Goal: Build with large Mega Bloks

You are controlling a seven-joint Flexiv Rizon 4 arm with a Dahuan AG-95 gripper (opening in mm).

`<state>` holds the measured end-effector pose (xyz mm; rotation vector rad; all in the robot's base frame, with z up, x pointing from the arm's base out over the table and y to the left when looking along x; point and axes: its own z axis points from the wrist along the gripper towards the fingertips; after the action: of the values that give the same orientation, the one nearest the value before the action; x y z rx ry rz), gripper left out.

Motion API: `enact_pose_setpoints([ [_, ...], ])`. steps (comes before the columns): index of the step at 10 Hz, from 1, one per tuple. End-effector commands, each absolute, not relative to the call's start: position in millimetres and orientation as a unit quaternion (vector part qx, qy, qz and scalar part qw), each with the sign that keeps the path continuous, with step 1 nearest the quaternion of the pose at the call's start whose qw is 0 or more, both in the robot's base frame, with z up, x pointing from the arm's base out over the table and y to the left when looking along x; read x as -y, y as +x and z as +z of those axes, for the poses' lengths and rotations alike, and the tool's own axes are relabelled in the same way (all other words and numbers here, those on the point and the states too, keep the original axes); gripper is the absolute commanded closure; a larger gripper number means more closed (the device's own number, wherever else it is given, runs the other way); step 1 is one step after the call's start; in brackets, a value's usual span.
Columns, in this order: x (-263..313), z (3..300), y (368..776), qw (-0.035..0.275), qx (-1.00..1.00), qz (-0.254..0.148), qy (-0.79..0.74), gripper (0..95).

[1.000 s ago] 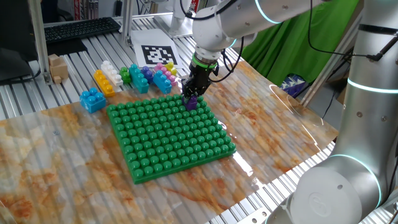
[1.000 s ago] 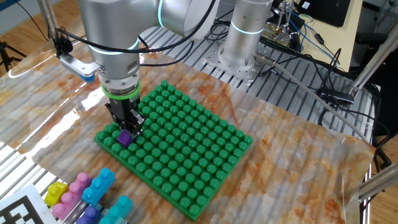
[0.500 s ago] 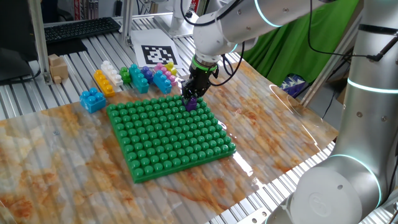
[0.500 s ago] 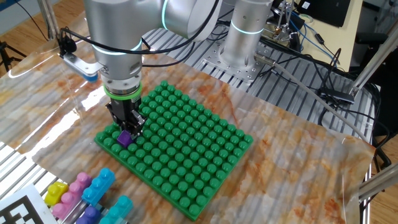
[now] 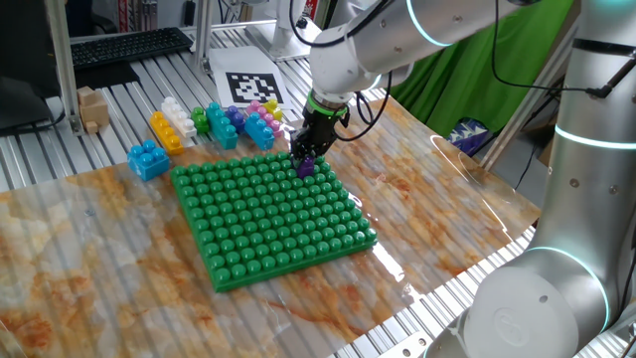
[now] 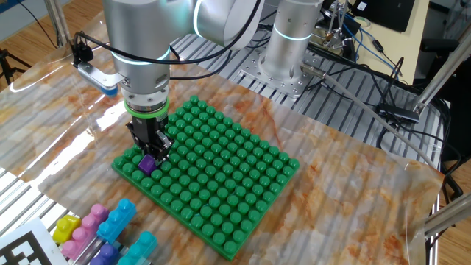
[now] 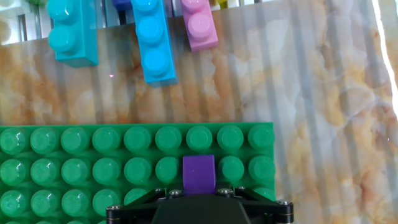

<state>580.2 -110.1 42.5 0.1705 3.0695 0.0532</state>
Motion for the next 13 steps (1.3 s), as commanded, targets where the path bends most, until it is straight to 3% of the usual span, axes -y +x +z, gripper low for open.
enact_pose_setpoints([
  [1, 111, 37, 580, 0.036, -0.998, 0.014, 0.059, 95.0],
  [7, 111, 30, 579, 0.037, -0.997, 0.007, 0.067, 95.0],
  [8, 111, 31, 579, 0.035, -0.997, 0.006, 0.071, 76.0],
  [9, 111, 32, 579, 0.036, -0.996, 0.0, 0.077, 38.0],
  [11, 110, 39, 580, 0.036, -0.996, -0.008, 0.081, 0.0],
  [13, 110, 48, 581, 0.025, -0.997, -0.01, 0.077, 0.0],
])
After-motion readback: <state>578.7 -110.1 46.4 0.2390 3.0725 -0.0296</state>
